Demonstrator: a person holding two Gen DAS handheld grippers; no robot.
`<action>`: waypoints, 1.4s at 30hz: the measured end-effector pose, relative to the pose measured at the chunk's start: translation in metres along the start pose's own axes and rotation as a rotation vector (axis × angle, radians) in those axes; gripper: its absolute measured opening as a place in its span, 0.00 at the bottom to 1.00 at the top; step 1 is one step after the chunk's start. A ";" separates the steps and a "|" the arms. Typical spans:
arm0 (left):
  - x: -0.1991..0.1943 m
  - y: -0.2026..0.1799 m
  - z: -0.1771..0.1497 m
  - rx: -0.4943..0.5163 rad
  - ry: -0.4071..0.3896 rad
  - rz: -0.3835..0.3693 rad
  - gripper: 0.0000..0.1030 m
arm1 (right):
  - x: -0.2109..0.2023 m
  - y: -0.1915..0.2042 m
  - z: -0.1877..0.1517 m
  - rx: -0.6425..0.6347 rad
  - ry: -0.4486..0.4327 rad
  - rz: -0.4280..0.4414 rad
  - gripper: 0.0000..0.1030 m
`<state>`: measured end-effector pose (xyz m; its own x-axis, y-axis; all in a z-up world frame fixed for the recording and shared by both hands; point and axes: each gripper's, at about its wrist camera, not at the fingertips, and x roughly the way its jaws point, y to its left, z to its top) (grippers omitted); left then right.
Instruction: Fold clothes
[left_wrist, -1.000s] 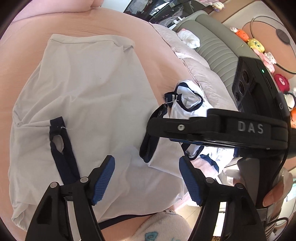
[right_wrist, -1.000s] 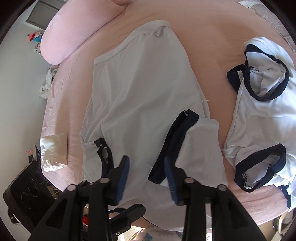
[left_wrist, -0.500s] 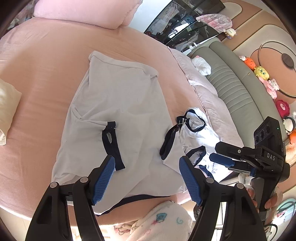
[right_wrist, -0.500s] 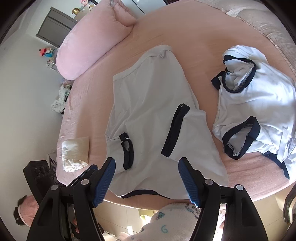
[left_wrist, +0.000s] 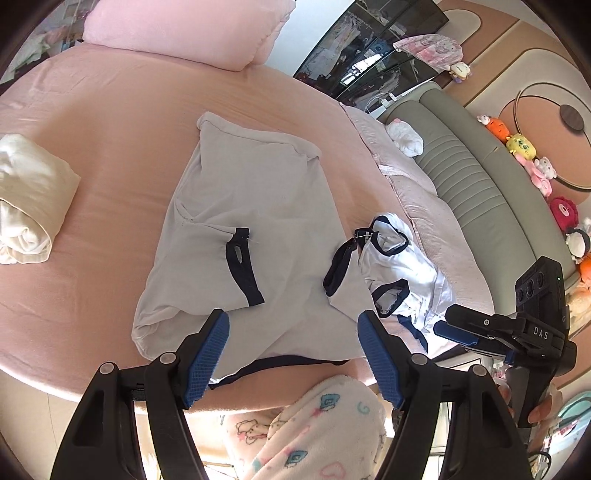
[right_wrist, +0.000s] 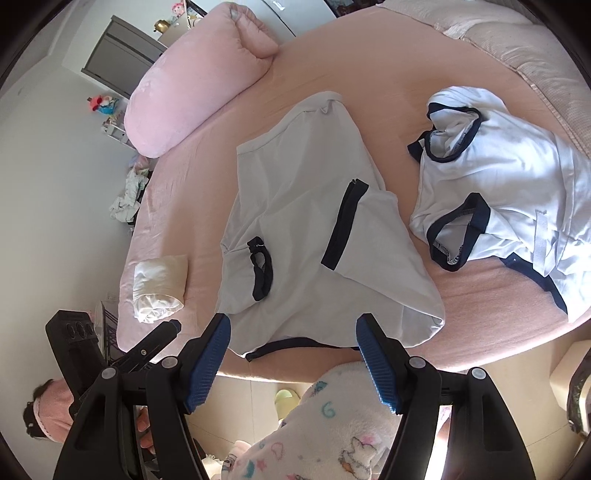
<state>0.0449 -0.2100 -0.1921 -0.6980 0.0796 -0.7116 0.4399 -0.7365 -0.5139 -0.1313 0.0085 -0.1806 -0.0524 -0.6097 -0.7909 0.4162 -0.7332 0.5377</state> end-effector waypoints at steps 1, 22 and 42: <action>-0.003 0.000 -0.002 0.004 -0.003 0.006 0.69 | -0.001 -0.001 -0.003 0.003 0.000 0.000 0.68; 0.016 -0.019 -0.028 0.079 0.055 0.045 0.69 | 0.006 -0.100 -0.062 0.231 -0.014 -0.006 0.68; 0.123 -0.086 -0.012 0.164 0.256 0.007 0.69 | 0.054 -0.138 -0.063 0.300 -0.041 -0.008 0.68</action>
<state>-0.0723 -0.1292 -0.2415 -0.5206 0.2255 -0.8235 0.3329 -0.8346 -0.4390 -0.1343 0.0962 -0.3157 -0.0935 -0.6108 -0.7862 0.1288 -0.7905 0.5988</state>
